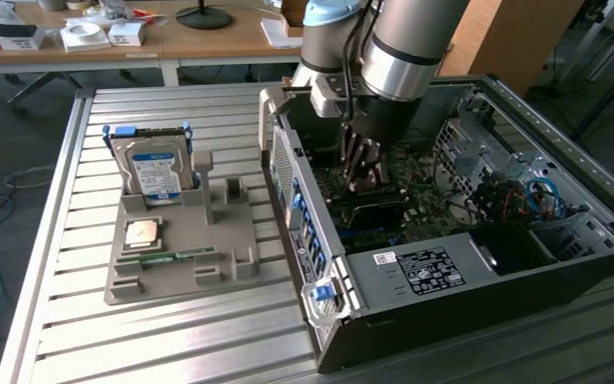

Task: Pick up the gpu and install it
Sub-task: 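Press down on the gpu until it lock into place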

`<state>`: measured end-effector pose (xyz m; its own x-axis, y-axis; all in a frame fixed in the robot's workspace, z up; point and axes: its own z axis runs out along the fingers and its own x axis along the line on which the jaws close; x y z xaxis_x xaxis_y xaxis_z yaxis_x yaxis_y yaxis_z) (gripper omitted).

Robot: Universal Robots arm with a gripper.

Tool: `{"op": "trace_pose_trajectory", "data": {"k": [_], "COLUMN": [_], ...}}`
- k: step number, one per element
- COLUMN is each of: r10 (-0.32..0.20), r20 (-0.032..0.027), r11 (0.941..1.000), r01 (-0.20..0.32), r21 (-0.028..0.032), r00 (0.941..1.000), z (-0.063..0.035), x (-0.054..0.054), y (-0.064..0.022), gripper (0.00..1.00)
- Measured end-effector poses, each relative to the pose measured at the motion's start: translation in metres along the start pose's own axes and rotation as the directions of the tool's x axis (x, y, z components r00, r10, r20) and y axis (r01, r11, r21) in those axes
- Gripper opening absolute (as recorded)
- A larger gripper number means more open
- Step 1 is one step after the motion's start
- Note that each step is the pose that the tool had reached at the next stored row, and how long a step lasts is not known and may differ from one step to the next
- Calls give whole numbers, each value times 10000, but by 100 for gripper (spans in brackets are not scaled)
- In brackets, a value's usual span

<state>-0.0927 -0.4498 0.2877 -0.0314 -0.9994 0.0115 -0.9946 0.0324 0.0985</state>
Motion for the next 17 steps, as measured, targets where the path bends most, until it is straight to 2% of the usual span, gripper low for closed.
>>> {"op": "trace_pose_trajectory", "data": {"k": [6,13,17], "r10": [-2,-52,-81], "r20": [2,-2,-4], "r11": [10000,10000,10000], "r01": [2,52,81], "r21": [0,0,1], "r00": [10000,10000,10000], "z": [-12,-16,-23], "x": [-4,-6,-8], "y": [-119,-176,-256], "gripper": [11,11,11]}}
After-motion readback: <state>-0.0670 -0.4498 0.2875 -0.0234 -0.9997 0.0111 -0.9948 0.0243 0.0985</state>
